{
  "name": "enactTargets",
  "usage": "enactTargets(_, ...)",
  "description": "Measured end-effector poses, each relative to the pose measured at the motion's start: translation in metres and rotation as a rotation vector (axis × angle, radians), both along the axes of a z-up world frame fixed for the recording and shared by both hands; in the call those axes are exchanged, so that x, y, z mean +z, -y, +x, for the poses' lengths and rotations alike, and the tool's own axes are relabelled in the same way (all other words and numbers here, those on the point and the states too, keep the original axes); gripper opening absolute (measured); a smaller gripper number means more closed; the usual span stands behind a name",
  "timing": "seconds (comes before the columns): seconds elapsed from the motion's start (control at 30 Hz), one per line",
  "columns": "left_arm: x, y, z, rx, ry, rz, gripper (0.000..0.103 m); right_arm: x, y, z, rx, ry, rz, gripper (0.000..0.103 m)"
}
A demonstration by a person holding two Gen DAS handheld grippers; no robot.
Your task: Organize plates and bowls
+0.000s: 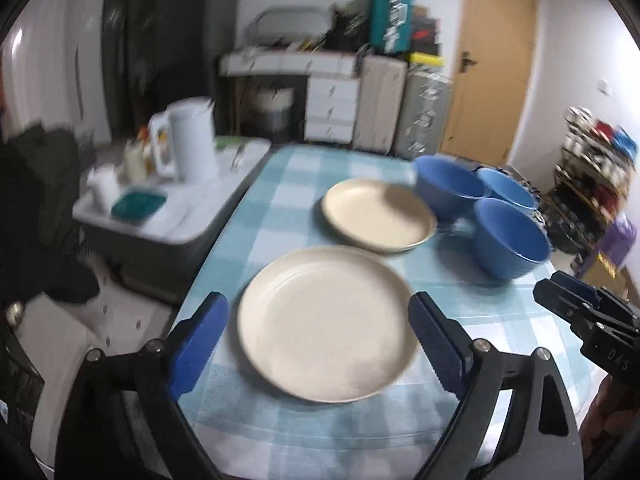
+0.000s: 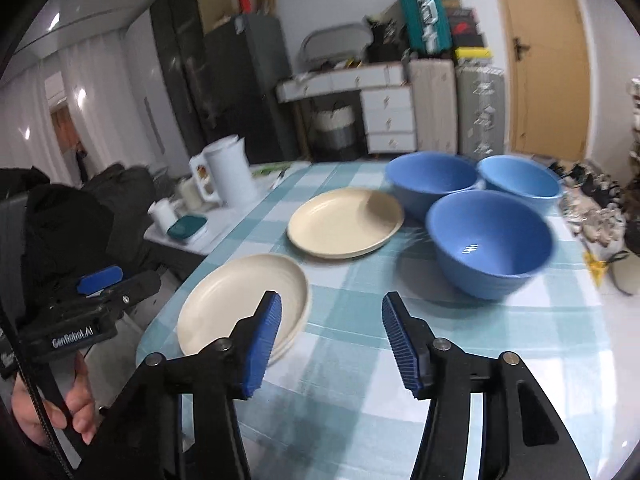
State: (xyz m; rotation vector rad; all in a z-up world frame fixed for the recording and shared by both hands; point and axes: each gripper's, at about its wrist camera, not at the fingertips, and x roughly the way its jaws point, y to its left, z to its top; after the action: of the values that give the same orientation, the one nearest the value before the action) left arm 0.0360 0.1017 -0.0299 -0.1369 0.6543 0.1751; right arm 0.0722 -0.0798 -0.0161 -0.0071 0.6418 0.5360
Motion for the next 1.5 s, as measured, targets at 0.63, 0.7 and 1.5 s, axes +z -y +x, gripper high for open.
enactTargets(0.63,-0.020,0.082,-0.002,-0.084,-0.004,0.081,0.097,-0.010,0.070,-0.065,-0.153,0.190,0.125,0.102)
enactTargets(0.7,-0.021,0.082,-0.003,-0.087,-0.001,0.069,0.097,-0.014,0.073,-0.062,-0.155,0.159,0.149,0.102)
enactTargets(1.5,-0.019,0.097,-0.022,-0.139,0.029,0.027,0.097,-0.027,0.078,-0.087,-0.184,0.183,0.136,0.102)
